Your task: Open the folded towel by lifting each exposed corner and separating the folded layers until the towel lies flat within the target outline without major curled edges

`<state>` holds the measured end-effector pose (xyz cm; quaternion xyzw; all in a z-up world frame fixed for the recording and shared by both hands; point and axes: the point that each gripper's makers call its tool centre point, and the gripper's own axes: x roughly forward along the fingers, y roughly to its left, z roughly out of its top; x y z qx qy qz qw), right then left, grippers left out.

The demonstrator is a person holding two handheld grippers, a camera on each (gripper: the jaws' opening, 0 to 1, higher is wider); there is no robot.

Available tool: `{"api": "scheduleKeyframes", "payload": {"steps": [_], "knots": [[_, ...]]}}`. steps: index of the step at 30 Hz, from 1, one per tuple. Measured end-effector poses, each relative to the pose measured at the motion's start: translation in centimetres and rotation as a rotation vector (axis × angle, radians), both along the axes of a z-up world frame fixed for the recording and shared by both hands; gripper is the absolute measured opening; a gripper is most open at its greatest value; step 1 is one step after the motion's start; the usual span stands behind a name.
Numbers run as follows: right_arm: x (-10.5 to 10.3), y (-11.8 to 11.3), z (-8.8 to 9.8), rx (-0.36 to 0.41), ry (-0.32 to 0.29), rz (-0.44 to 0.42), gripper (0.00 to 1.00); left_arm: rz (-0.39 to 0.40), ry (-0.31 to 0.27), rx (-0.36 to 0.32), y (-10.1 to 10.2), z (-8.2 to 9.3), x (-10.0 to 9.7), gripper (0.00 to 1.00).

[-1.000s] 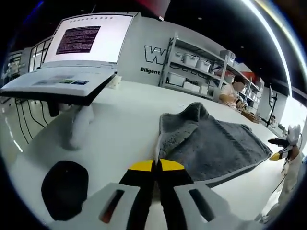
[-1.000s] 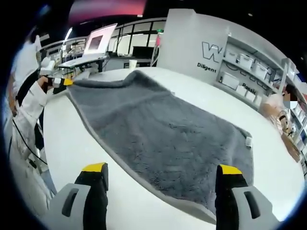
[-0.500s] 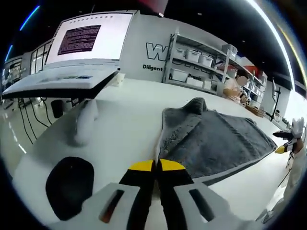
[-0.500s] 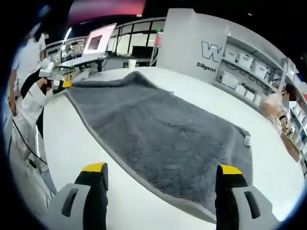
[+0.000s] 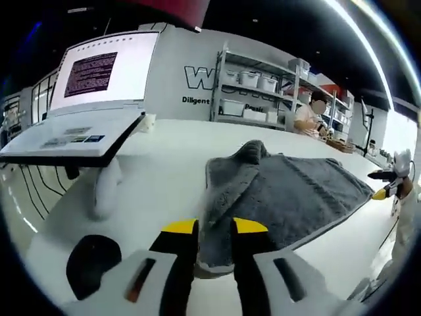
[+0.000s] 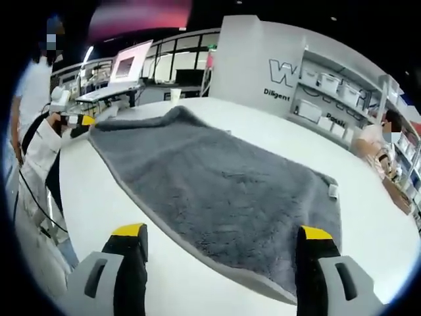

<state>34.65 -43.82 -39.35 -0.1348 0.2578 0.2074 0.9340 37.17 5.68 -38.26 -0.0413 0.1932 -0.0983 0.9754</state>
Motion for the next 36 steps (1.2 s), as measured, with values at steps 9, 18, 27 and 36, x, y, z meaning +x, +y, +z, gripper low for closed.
{"api": "scheduleKeyframes", "payload": {"steps": [9,18,27,36], "knots": [[-0.5,-5.4,1.8,0.060,-0.051,-0.154,0.90,-0.004,0.000,0.006,-0.5,0.2,-0.3,0.28],[-2.1,-12.1,1.4,0.072,-0.054,-0.337,0.84,0.003,0.025,0.008,-0.1,-0.9,-0.6,0.29],[-2.6,-16.4,-0.2,0.110,-0.042,-0.460,0.70,0.005,0.042,0.003,0.1,-1.6,-0.8,0.29],[-2.4,-17.7,-2.2,0.130,-0.007,-0.504,0.50,0.019,0.057,0.002,0.6,-2.4,-0.9,0.28]]}}
